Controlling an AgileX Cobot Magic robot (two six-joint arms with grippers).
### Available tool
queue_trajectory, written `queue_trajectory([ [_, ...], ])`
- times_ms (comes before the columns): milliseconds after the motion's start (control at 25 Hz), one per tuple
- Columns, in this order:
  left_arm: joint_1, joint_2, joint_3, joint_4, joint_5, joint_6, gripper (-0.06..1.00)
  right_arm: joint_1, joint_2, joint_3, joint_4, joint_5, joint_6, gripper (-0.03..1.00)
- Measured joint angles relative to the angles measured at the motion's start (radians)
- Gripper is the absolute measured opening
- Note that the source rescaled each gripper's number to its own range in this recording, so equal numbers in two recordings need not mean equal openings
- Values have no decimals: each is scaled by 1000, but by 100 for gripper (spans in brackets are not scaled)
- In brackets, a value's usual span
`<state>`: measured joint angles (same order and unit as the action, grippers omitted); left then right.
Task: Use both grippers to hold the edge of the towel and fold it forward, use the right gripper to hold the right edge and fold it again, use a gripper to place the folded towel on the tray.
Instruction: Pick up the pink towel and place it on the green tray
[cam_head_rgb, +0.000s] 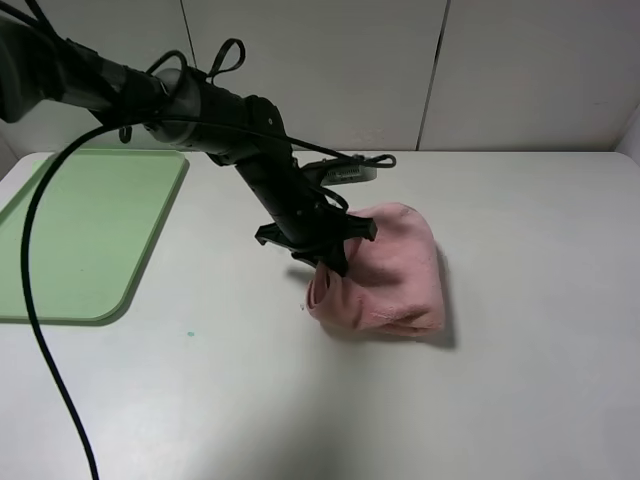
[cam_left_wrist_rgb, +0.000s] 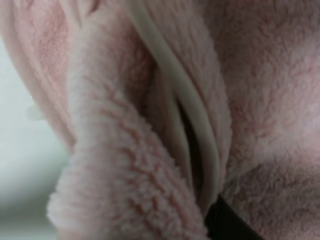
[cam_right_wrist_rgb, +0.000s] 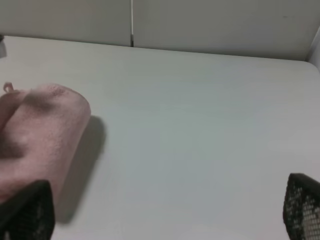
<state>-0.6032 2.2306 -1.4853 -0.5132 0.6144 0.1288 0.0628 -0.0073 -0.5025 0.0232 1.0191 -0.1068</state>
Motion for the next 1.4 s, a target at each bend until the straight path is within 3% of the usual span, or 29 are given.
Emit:
queue_trajectory([
  [680, 168, -176, 6, 177, 183, -10, 8, 0, 0, 0, 0, 0, 0, 100],
  [1400, 392, -339, 11, 263, 339, 42, 8, 0, 0, 0, 0, 0, 0, 100],
])
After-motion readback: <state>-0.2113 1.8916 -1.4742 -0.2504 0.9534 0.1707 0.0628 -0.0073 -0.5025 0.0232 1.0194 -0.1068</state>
